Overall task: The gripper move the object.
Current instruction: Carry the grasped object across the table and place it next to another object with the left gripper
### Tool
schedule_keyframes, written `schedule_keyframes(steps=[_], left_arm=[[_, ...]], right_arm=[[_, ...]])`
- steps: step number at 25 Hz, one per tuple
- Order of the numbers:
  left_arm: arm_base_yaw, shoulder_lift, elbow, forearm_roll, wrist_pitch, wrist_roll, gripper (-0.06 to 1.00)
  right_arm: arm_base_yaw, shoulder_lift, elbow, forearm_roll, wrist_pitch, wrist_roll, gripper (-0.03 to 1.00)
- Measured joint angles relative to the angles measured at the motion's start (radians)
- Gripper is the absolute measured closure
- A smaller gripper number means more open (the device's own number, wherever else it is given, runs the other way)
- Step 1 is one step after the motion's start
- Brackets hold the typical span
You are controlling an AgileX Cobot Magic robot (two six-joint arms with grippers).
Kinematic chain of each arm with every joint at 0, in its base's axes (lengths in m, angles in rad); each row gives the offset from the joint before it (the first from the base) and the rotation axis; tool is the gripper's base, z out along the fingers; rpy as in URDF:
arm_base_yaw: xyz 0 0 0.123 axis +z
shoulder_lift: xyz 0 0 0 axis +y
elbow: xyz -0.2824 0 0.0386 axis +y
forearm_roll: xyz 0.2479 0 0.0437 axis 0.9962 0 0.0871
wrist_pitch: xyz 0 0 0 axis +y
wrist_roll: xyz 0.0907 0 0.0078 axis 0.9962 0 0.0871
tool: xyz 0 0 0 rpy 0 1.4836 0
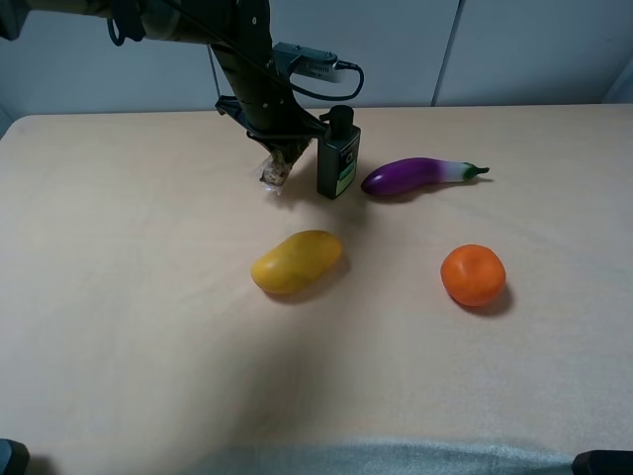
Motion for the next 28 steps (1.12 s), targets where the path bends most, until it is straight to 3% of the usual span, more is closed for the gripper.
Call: schedule_keyframes(steps=[28], left_arm=[[0.0,0.043,-0.003,0.003,-0.002,0.027,0.7]], right_arm=[[0.0,0.0,0.0,0.0,0.0,0.0,0.34]])
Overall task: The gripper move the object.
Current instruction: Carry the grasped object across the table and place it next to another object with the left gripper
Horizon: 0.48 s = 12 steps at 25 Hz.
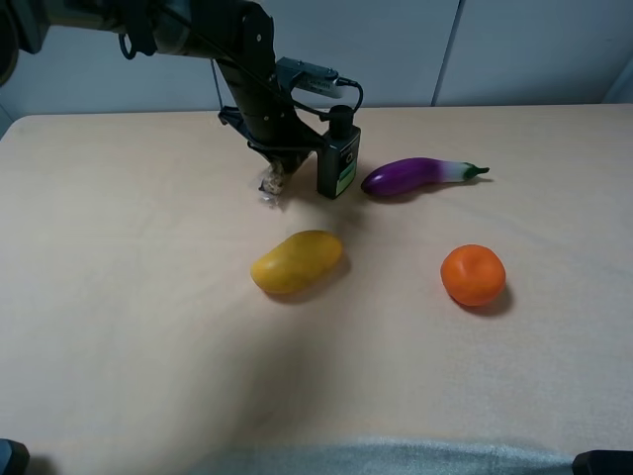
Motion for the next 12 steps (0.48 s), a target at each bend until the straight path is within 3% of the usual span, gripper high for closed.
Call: schedule_keyframes(steps=[12], left_arm=[[0.0,0.003,-0.001,0.0,-0.016,0.002,0.7]], right_arm=[[0.0,0.0,0.0,0.0,0.0,0.0,0.34]])
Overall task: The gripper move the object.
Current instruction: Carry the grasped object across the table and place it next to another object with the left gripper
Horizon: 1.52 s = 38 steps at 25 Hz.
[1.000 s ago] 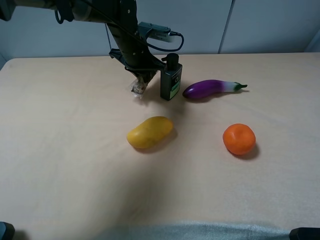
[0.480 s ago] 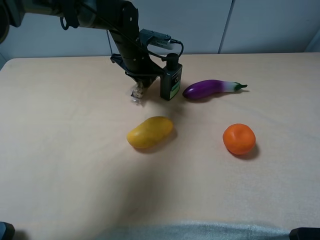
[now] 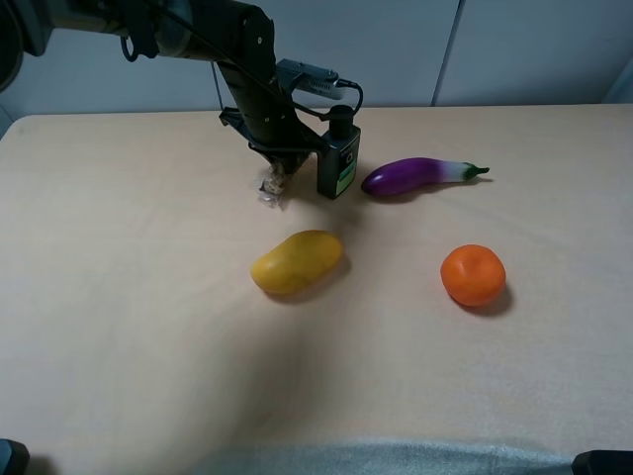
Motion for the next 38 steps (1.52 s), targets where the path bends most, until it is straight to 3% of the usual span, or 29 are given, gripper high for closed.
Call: schedule_keyframes(steps=[8,16,22,38], left_arm=[[0.0,0.0,0.0,0.021,0.012,0.0,0.68],[0.0,0.0,0.0,0.033,0.021,0.0,0.4],[0.0,0.0,0.0,0.033,0.021,0.0,0.26],[0.0,-0.005,-0.001,0.052,0.069,0.0,0.21]], right_arm=[[0.0,0.0,0.0,0.0,0.0,0.0,0.34],[0.0,0.0,0.0,0.0,0.0,0.0,0.34],[0.0,0.0,0.0,0.0,0.0,0.0,0.34],[0.0,0.0,0.0,0.0,0.0,0.0,0.34]])
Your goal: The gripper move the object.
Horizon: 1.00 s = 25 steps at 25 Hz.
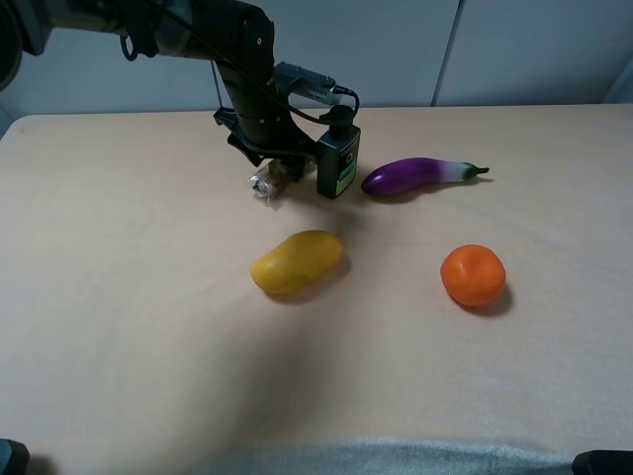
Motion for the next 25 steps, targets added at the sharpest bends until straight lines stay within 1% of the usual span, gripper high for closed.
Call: schedule_keyframes(steps=[7,17,21,25], left_arm=[[0.011,-0.089,-0.004,0.021,0.063,0.0,0.21],[0.025,-0.323,-0.006,0.035,0.129,0.0,0.21],[0.024,-0.411,-0.006,0.038,0.188,0.0,0.21],[0.024,-0.498,-0.006,0.076,0.271,0.0,0.21]], right_arm=[[0.0,0.0,0.0,0.0,0.0,0.0,0.34],[0.0,0.0,0.0,0.0,0.0,0.0,0.34],[0.0,0.0,0.0,0.0,0.0,0.0,0.34],[0.0,0.0,0.0,0.0,0.0,0.0,0.34]])
